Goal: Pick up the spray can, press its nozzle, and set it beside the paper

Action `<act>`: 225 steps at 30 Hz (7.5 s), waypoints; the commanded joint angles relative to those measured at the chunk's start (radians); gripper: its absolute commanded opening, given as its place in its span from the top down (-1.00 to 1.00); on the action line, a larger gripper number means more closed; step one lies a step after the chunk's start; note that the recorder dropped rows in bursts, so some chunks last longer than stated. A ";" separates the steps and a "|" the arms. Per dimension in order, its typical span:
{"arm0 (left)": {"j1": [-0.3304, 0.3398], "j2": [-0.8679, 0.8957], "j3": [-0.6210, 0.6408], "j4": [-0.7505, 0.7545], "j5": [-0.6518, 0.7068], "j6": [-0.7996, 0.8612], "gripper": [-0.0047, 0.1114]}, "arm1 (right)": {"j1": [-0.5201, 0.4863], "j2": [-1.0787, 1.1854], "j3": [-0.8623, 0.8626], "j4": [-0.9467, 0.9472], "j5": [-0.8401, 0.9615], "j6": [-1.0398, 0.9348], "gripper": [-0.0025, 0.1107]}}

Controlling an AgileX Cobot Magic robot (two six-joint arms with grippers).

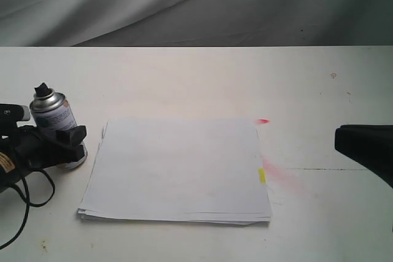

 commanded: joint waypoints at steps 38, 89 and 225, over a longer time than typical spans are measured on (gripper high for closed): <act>0.000 -1.321 0.005 0.253 0.673 -0.399 -0.24 | 0.000 -0.006 0.004 0.008 0.000 0.002 0.96; -0.062 -1.643 0.366 0.496 0.476 -0.722 0.92 | 0.000 -0.052 0.004 -0.008 0.000 0.002 0.96; -0.062 -1.870 0.401 -0.109 1.260 -0.142 0.92 | -0.169 -0.311 0.479 -0.796 -0.652 0.868 0.96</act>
